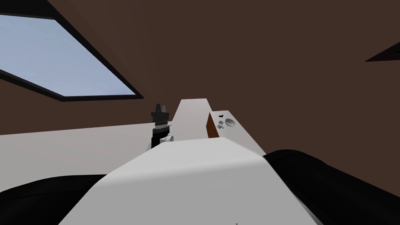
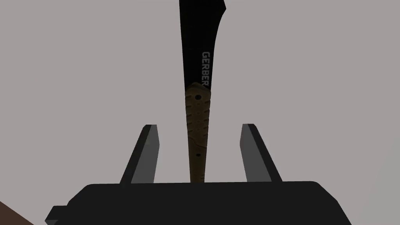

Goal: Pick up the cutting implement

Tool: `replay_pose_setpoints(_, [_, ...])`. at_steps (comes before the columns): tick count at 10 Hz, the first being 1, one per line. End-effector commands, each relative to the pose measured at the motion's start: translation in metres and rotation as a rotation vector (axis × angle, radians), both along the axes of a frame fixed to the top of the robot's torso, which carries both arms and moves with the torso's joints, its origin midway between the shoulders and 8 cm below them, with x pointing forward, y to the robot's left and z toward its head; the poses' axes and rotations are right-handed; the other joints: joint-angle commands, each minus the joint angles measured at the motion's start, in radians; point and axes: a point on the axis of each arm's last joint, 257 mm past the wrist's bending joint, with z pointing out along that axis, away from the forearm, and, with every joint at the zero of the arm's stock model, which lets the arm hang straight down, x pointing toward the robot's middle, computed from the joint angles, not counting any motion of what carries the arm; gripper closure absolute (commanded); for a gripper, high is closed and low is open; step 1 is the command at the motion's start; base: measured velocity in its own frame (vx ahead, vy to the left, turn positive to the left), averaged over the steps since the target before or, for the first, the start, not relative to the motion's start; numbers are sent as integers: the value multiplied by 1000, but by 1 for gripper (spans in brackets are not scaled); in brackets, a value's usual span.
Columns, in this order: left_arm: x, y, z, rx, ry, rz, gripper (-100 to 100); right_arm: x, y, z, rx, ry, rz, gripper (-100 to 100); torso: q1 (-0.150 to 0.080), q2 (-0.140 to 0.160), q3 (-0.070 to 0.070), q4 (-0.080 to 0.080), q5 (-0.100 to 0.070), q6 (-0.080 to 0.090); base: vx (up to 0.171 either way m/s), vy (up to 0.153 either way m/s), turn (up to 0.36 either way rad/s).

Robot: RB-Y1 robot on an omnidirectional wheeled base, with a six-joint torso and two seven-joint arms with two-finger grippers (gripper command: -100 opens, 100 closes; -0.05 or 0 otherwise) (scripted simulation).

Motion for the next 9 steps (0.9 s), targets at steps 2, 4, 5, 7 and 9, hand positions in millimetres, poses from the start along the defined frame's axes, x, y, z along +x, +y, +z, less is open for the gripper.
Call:
replay_pose_setpoints(2, [0,0,0,0,0,0,0,0,0,0,-1,0,0,100,1,0,0,0,0,0,0,0,0])
replay_pose_setpoints(4, [0,0,0,0,0,0,0,0,0,0,-1,0,0,100,1,0,0,0,0,0,0,0,0])
replay_pose_setpoints(5, [0,0,0,0,0,0,0,0,0,0,-1,0,0,0,1,0,0,0,0,0,0,0,0])
replay_pose_setpoints(7, [0,0,0,0,0,0,0,3,-12,16,-1,6,11,100,3,-1,-1,0,1,1,21,39,-84])
replay_pose_setpoints(9, [0,0,0,0,0,0,0,1,-11,13,-2,5,10,0,3,-1,-1,0,0,0,5,12,-9])
